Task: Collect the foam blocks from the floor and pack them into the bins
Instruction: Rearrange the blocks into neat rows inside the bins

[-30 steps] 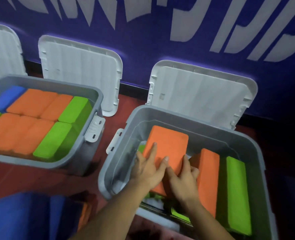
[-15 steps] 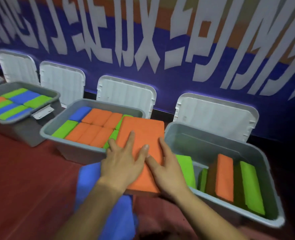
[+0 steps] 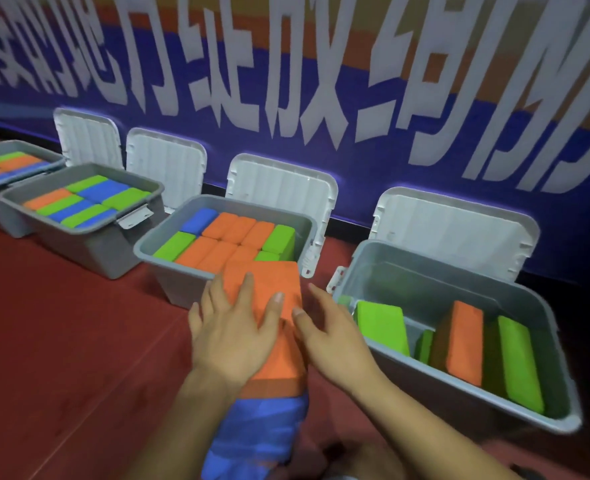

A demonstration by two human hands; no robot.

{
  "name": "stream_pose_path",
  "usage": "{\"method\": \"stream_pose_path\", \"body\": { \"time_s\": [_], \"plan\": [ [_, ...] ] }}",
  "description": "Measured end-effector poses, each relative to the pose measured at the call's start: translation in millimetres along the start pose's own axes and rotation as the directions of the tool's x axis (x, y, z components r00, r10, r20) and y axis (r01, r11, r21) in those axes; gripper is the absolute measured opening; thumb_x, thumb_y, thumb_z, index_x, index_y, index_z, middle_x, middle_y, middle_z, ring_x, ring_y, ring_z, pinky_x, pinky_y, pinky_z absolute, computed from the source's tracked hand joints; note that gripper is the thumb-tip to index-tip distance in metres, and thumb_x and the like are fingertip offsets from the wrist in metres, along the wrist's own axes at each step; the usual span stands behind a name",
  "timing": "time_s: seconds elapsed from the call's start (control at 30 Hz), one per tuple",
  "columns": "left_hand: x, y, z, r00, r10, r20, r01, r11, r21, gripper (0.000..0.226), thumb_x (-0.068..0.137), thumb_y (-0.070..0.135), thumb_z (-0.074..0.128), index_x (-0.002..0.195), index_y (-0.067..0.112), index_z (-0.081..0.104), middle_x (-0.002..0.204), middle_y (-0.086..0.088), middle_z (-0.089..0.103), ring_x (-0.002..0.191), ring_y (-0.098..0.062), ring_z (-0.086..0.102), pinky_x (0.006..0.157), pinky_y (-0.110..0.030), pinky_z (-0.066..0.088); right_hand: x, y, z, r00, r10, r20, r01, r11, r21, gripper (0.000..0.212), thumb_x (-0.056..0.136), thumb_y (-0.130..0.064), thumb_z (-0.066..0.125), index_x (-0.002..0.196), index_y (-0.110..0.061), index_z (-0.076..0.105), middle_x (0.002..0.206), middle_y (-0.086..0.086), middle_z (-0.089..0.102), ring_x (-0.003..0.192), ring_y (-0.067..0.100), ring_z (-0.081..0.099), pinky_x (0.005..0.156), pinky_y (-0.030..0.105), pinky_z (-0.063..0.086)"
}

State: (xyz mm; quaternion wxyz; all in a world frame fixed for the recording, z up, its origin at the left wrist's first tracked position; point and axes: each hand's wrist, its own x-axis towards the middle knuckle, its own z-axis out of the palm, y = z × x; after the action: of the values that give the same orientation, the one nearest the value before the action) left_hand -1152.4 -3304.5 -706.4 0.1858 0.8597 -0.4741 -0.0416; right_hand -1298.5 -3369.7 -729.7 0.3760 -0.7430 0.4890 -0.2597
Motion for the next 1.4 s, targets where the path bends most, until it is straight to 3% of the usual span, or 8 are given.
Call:
{"method": "stream_pose_path", "body": {
  "time_s": [0.17, 0.4, 0.8, 0.93, 1.03, 1.13, 1.27, 1.4],
  "plan": [
    [10, 76, 20, 0.981, 0.193, -0.002, -0.193, 0.978, -0.085, 0.085, 0.083, 0.076, 0.011, 0.148, 0.033, 0.046, 0.147, -0.011, 0.044, 0.140, -0.029, 0.038, 0.113, -0.044, 0.029, 14, 59, -78, 0.988, 0.145, -0.057, -0.152, 0.980, -0.127, 0.058, 0.099, -0.045, 0.056, 0.152, -0.025, 0.042, 0.146, 0.007, 0.055, 0.136, 0.021, 0.049, 0.111, 0.034, 0.039],
    [48, 191, 123, 0.908, 0.285, 0.306, -0.248, 0.956, -0.156, 0.080, 0.090, 0.077, 0.019, 0.154, 0.031, 0.033, 0.149, -0.007, 0.041, 0.140, -0.028, 0.038, 0.113, -0.042, 0.031, 70, 167, -139, 0.902, 0.429, -0.045, -0.427, 0.873, -0.237, 0.071, 0.098, -0.044, 0.056, 0.155, -0.010, 0.031, 0.152, 0.021, 0.047, 0.139, 0.035, 0.046, 0.110, 0.036, 0.039],
    [132, 227, 348, 0.758, -0.033, 0.651, 0.033, 0.999, 0.012, 0.076, 0.097, 0.071, 0.028, 0.162, 0.034, 0.009, 0.159, -0.020, 0.029, 0.145, -0.037, 0.033, 0.118, -0.044, 0.030, 194, 345, -88, 0.746, 0.658, 0.101, -0.641, 0.751, -0.160, 0.054, 0.094, -0.038, 0.047, 0.141, -0.011, 0.043, 0.140, 0.019, 0.054, 0.128, 0.036, 0.053, 0.106, 0.038, 0.044],
    [150, 224, 391, 0.715, -0.129, 0.687, 0.149, 0.988, 0.030, 0.074, 0.099, 0.071, 0.023, 0.161, 0.039, -0.004, 0.167, -0.019, 0.010, 0.153, -0.036, 0.017, 0.121, -0.048, 0.020, 212, 388, -56, 0.680, 0.725, 0.106, -0.710, 0.688, -0.150, 0.077, 0.085, -0.049, 0.030, 0.155, -0.017, 0.031, 0.160, 0.018, 0.030, 0.145, 0.039, 0.030, 0.119, 0.042, 0.026],
    [157, 223, 415, 0.723, -0.134, 0.677, 0.176, 0.984, 0.007, 0.072, 0.099, 0.071, 0.023, 0.159, 0.044, -0.006, 0.167, -0.020, 0.006, 0.154, -0.036, 0.014, 0.122, -0.047, 0.016, 215, 388, -44, 0.617, 0.782, 0.088, -0.777, 0.623, -0.088, 0.076, 0.099, -0.050, 0.039, 0.163, -0.022, 0.009, 0.170, 0.007, 0.010, 0.154, 0.034, 0.017, 0.121, 0.046, 0.020],
    [156, 222, 431, 0.727, -0.138, 0.672, 0.194, 0.981, -0.008, 0.071, 0.100, 0.067, 0.024, 0.159, 0.041, -0.005, 0.166, -0.025, 0.007, 0.154, -0.037, 0.015, 0.123, -0.044, 0.014, 213, 392, -38, 0.611, 0.788, 0.080, -0.790, 0.613, -0.013, 0.078, 0.101, -0.050, 0.042, 0.163, -0.024, 0.001, 0.169, 0.013, 0.014, 0.152, 0.036, 0.023, 0.122, 0.045, 0.023],
    [154, 219, 434, 0.700, -0.132, 0.702, 0.307, 0.943, -0.129, 0.072, 0.099, 0.069, 0.029, 0.158, 0.046, -0.004, 0.160, -0.023, 0.017, 0.144, -0.040, 0.034, 0.118, -0.041, 0.028, 212, 392, -43, 0.559, 0.825, 0.081, -0.824, 0.543, 0.163, 0.083, 0.099, -0.060, 0.047, 0.163, -0.022, 0.011, 0.166, 0.023, 0.007, 0.152, 0.039, 0.020, 0.123, 0.041, 0.020],
    [153, 217, 413, 0.751, -0.072, 0.656, 0.277, 0.937, -0.214, 0.078, 0.091, 0.079, 0.029, 0.153, 0.056, -0.013, 0.149, -0.015, 0.026, 0.132, -0.038, 0.049, 0.112, -0.043, 0.037, 209, 377, -66, 0.572, 0.818, -0.061, -0.757, 0.555, 0.344, 0.063, 0.096, -0.066, 0.046, 0.130, -0.015, 0.056, 0.141, 0.024, 0.049, 0.132, 0.036, 0.045, 0.113, 0.041, 0.033]
  ]
}}
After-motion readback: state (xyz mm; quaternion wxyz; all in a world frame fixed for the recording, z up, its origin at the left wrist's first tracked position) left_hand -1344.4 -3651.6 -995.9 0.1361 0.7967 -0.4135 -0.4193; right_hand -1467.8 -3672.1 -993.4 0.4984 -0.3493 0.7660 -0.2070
